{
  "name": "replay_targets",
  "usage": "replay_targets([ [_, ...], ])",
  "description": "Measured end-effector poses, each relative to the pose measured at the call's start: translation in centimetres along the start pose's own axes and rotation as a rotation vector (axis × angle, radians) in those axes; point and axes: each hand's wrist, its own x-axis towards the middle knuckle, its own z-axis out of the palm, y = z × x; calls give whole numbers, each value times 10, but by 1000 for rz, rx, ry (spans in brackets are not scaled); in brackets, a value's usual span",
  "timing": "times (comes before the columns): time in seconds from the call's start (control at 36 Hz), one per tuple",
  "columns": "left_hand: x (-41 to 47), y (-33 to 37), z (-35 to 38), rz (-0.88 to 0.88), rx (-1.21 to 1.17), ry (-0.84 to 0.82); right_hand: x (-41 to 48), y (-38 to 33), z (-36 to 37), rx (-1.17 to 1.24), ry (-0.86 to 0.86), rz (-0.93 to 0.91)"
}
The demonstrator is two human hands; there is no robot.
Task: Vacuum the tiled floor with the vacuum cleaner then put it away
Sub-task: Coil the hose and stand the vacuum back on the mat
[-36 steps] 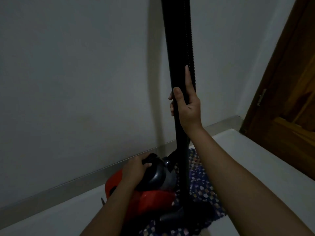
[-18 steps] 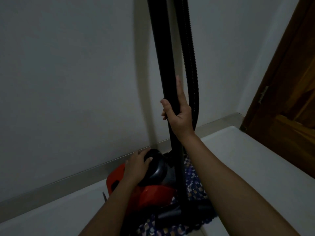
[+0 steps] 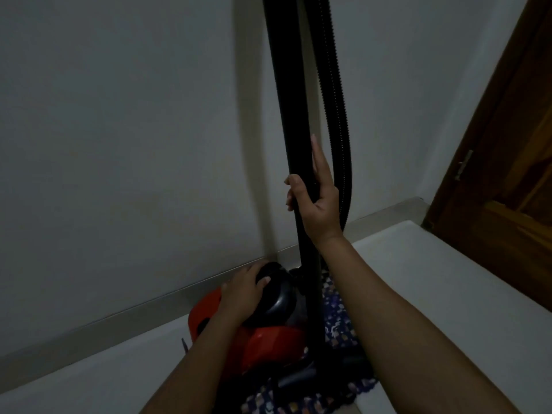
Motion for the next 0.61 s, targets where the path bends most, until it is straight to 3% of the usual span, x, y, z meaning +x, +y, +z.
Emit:
replay_targets([
  [0.19,8,-11,-9,-2,-84,-159,-6,-3,-2,21,31,36],
  [0.61,13,-23,-5,77,-82,-100,-39,-14,-7,-175,48,177],
])
